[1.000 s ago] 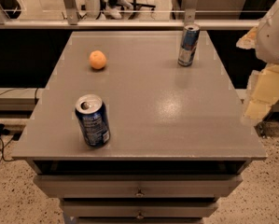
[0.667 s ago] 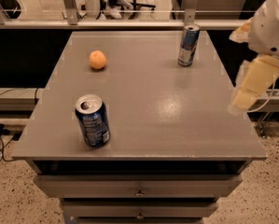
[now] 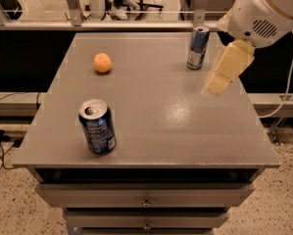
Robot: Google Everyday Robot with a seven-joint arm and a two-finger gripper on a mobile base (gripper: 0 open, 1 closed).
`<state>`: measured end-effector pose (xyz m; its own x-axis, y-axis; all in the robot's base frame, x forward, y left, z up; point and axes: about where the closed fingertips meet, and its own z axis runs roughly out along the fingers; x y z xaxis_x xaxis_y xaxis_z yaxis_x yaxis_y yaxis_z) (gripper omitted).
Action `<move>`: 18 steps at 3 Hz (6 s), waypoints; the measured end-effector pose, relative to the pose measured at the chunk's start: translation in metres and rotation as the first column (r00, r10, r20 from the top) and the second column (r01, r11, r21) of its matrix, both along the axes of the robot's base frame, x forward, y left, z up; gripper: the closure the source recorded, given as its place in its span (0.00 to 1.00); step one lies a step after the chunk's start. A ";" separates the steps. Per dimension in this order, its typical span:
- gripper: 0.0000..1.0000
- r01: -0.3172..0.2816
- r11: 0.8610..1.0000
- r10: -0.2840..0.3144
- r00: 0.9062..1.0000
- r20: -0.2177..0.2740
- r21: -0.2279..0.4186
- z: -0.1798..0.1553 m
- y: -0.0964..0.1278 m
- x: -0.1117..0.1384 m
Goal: Move orange near pepsi can
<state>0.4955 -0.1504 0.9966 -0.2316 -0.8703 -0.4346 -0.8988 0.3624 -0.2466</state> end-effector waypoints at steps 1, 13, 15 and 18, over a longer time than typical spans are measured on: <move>0.00 0.075 0.988 -0.071 0.997 -0.030 0.138 -0.015 0.038 0.031; 1.00 0.174 0.777 -0.191 0.981 -0.036 0.605 -0.135 0.268 0.239; 1.00 0.174 0.777 -0.191 0.981 -0.036 0.605 -0.134 0.268 0.239; 0.30 0.173 0.777 -0.191 0.981 -0.036 0.605 -0.134 0.268 0.239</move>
Offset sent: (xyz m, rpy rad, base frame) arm 0.1107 0.1472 -0.0436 0.4153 0.0902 -0.1373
